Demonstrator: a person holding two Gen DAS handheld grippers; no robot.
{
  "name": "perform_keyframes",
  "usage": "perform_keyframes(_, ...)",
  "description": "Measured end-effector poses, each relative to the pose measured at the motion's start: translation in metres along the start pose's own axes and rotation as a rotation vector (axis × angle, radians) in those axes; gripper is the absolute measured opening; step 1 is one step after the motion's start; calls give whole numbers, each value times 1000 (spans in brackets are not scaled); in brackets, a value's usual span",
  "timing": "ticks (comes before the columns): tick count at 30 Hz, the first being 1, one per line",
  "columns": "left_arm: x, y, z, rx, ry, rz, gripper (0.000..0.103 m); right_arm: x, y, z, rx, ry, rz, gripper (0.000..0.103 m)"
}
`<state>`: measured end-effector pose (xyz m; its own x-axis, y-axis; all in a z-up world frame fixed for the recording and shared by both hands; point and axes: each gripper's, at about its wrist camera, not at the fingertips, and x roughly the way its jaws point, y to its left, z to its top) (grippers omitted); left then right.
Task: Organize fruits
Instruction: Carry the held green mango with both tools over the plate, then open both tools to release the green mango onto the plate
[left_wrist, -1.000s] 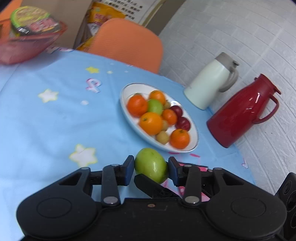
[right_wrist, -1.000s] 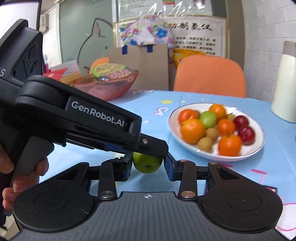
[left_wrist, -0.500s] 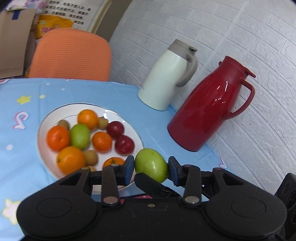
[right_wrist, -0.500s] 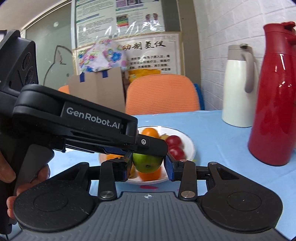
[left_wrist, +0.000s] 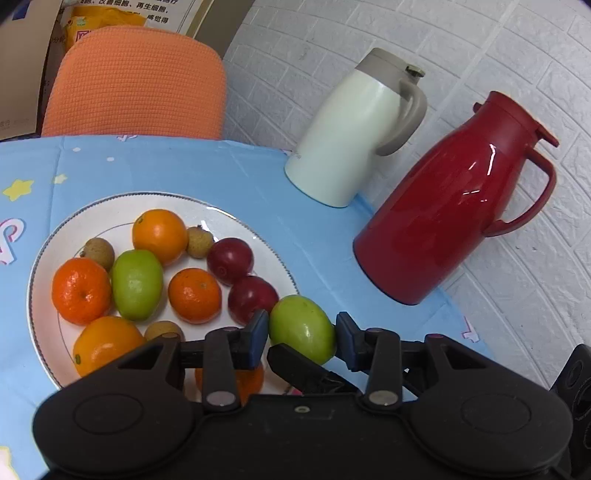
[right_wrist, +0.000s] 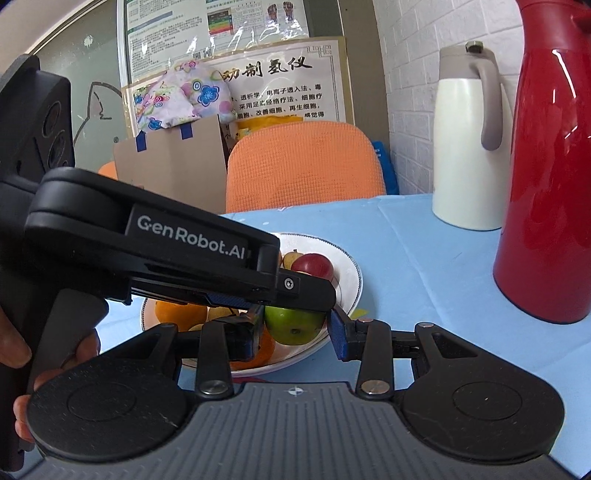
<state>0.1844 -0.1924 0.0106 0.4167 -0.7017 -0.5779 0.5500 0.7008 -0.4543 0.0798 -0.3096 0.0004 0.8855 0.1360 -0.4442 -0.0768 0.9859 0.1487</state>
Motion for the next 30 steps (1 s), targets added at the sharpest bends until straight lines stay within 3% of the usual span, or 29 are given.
perform_keyframes(9, -7, 6, -2, 18, -21, 55, 27, 8, 6, -1, 34, -11, 52, 65)
perform_keyframes(10, -7, 6, -2, 16, -24, 60, 41, 9, 7, 0, 31, -12, 53, 66)
perform_keyframes(11, -8, 7, -2, 14, -27, 68, 74, 9, 7, 0, 28, -15, 44, 66)
perform_keyframes(13, -10, 7, -4, 7, -48, 91, 103, 9, 7, 1, 16, -20, 16, 71)
perform_keyframes(15, -14, 6, -4, 4, -73, 105, 103, 8, 5, 1, 15, -21, 14, 79)
perform_keyframes(16, -16, 6, -4, 1, -78, 105, 103, 7, 4, 1, 18, -21, 17, 91)
perform_keyframes(18, -21, 7, -5, -12, -88, 114, 103, 5, 2, 0, 20, -29, 6, 103)
perform_keyframes(30, -69, 2, -20, -2, -168, 211, 103, -14, 8, -6, -4, -28, -10, 103)
